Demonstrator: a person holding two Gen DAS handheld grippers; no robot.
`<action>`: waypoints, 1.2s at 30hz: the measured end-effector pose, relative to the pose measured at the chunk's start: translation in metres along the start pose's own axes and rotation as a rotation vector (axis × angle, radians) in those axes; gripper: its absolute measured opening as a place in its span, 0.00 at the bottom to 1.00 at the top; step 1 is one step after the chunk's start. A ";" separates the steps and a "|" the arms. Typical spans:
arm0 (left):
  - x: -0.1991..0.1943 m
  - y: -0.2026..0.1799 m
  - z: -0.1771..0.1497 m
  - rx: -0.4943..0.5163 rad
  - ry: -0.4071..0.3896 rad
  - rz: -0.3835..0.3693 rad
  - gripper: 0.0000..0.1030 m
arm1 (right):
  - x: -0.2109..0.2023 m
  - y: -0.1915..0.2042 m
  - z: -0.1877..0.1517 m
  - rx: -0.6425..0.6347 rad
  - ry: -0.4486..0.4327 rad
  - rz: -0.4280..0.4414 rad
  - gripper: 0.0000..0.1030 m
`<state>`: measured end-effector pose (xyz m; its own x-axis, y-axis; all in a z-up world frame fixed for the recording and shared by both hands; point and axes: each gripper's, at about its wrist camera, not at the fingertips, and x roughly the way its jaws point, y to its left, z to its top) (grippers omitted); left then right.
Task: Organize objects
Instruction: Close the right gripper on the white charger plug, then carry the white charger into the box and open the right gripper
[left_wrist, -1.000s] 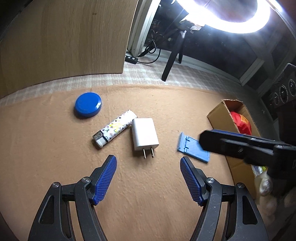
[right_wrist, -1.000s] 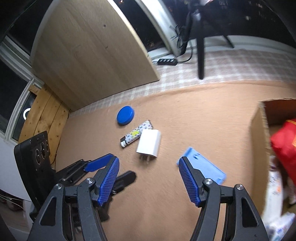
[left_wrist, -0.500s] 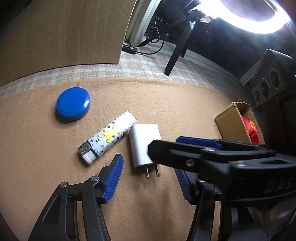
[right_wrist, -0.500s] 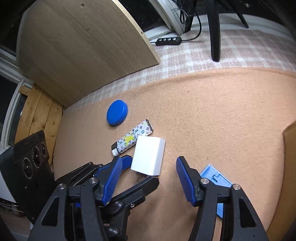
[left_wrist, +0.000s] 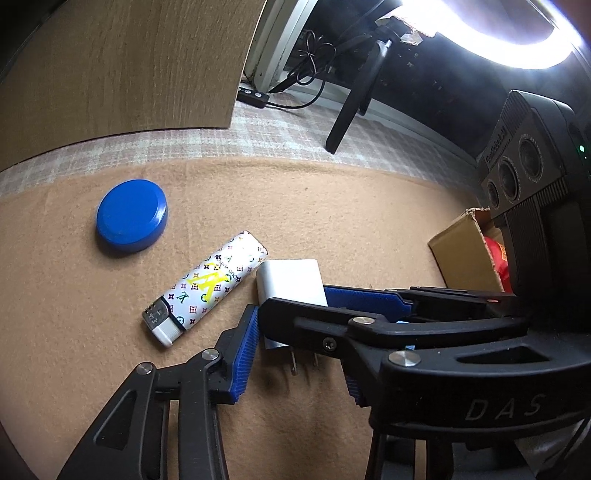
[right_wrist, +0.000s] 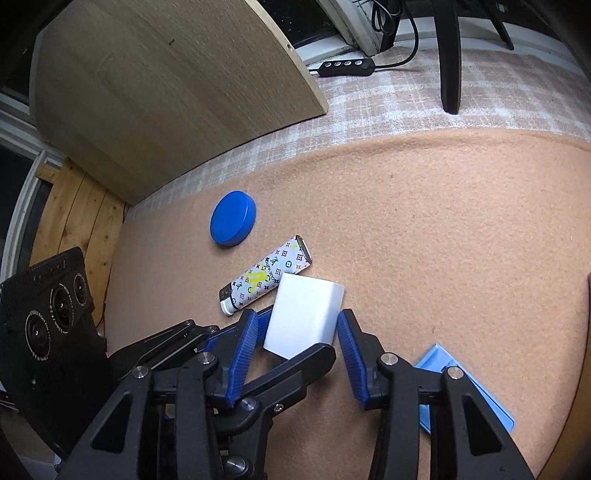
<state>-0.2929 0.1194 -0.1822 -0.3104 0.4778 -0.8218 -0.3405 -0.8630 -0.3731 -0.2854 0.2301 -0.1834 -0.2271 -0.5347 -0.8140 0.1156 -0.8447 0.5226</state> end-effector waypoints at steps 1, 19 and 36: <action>-0.002 0.000 -0.001 -0.002 -0.001 0.000 0.43 | -0.001 0.000 -0.001 -0.001 0.000 0.000 0.38; -0.047 -0.055 -0.029 0.054 -0.063 0.035 0.42 | -0.060 0.009 -0.042 -0.019 -0.080 0.014 0.34; -0.040 -0.203 -0.027 0.221 -0.089 -0.064 0.43 | -0.180 -0.058 -0.080 0.040 -0.220 -0.082 0.34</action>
<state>-0.1877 0.2714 -0.0850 -0.3555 0.5513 -0.7548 -0.5445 -0.7785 -0.3122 -0.1739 0.3730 -0.0879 -0.4403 -0.4420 -0.7815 0.0506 -0.8813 0.4699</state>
